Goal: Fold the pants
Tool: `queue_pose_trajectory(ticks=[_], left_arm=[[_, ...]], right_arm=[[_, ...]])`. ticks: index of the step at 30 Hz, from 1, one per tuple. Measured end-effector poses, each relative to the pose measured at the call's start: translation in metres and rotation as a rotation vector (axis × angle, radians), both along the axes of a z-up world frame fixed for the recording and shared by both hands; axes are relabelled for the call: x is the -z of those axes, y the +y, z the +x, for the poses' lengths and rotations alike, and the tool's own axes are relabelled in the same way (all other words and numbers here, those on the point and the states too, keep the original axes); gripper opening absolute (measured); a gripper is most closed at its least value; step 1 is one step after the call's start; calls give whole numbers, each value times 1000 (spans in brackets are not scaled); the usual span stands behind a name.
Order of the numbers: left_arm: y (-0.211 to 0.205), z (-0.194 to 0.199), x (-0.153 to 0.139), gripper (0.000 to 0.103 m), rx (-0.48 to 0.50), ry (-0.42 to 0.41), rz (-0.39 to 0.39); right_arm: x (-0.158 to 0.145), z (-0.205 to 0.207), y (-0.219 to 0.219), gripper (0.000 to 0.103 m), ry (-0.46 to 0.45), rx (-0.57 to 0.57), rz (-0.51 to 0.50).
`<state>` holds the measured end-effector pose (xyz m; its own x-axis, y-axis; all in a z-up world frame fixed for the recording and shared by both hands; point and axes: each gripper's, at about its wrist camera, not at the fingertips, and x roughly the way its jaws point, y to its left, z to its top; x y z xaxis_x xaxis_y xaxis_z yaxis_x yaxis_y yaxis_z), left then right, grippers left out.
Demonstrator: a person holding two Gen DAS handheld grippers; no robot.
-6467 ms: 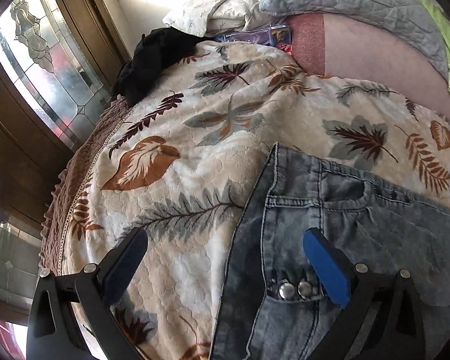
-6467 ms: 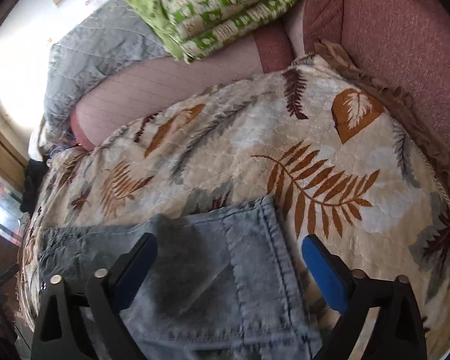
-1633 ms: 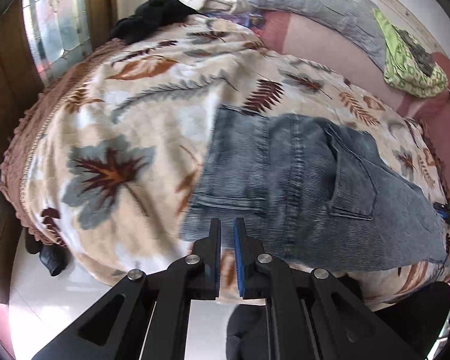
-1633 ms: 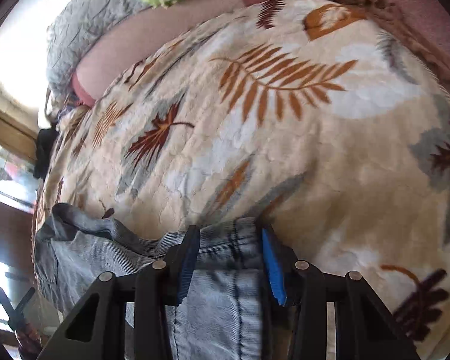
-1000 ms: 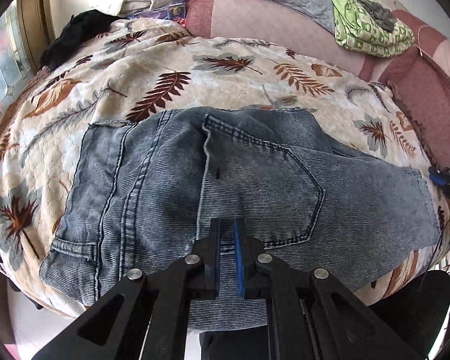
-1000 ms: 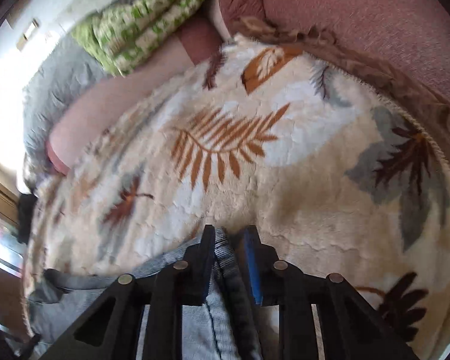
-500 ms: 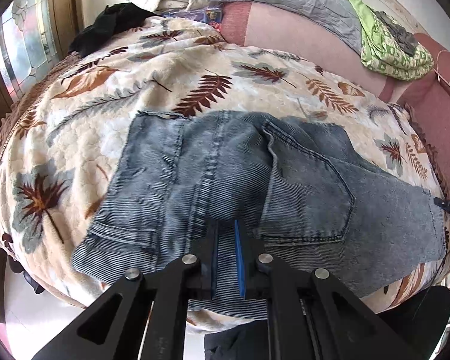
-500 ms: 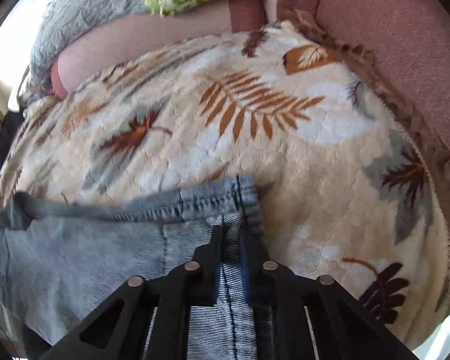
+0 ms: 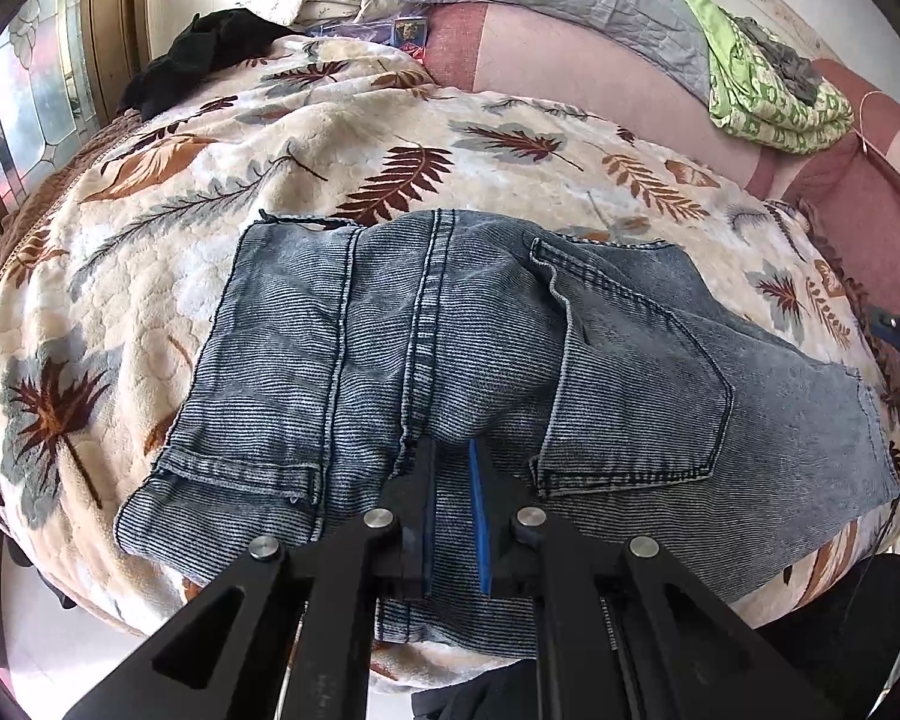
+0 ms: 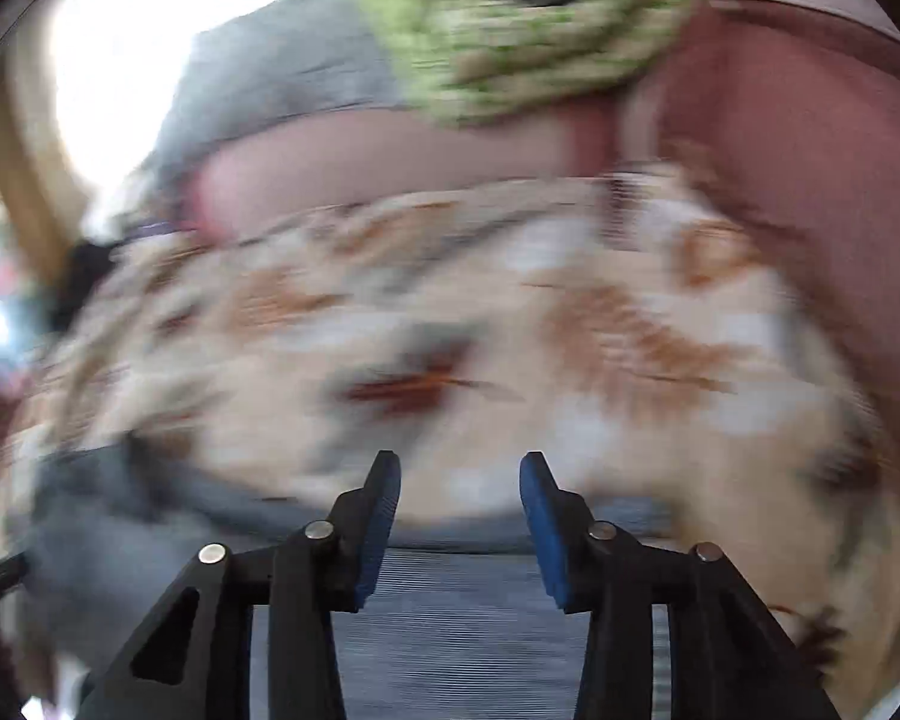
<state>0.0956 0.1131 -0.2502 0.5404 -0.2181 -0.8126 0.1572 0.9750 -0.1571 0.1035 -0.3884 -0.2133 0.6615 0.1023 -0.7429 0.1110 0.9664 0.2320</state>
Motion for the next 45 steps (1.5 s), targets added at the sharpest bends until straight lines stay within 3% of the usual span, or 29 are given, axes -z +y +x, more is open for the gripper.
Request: queue_pose_trajectory(ticks=[2,6,10,16,17,18,19,24,28,31,35,37,38,39,42,45], left_arm=[[0,-1,0,10,0,-4,-1],[0,0,1,10,0,-1,-8],[2,1,2,10,4,5,-22],[7,3,4,10,14,12,-59],[8,3,4,10,15,14,-64],[8,3,4,10,15,16,-67],[8,4,3,11,12,18,-68],[0,16,-7,11,-1,-32,-26],[-14,25,5,11,10,-2,56],[-16,19,3,11,20,-23,86],[-6,10,-7,11,17,-14,76],[-6,3,-13,25,4,-38,108],[-7,-1,-16,39,2,-54,117],[-9,-6,-19,46,4,-72,122],[-23,-12,-23,47,39,-106,143],[-36,-8,-18,52,46,-81,158]], right_arm=[[-1,26,44,45,27,-184,124],[14,73,129,45,110,-434,202],[37,101,179,45,171,-536,179],[63,124,211,45,238,-628,150],[67,126,215,40,252,-646,147],[67,127,218,14,244,-651,123],[65,127,219,1,233,-645,89],[35,139,217,1,118,-577,49],[49,157,225,1,145,-520,-21],[72,164,222,4,200,-458,14],[50,140,188,5,115,-371,125],[34,117,168,5,76,-350,140],[28,104,159,5,73,-344,139],[24,90,152,5,75,-332,132],[23,49,129,5,105,-279,132],[32,12,118,5,145,-205,76]])
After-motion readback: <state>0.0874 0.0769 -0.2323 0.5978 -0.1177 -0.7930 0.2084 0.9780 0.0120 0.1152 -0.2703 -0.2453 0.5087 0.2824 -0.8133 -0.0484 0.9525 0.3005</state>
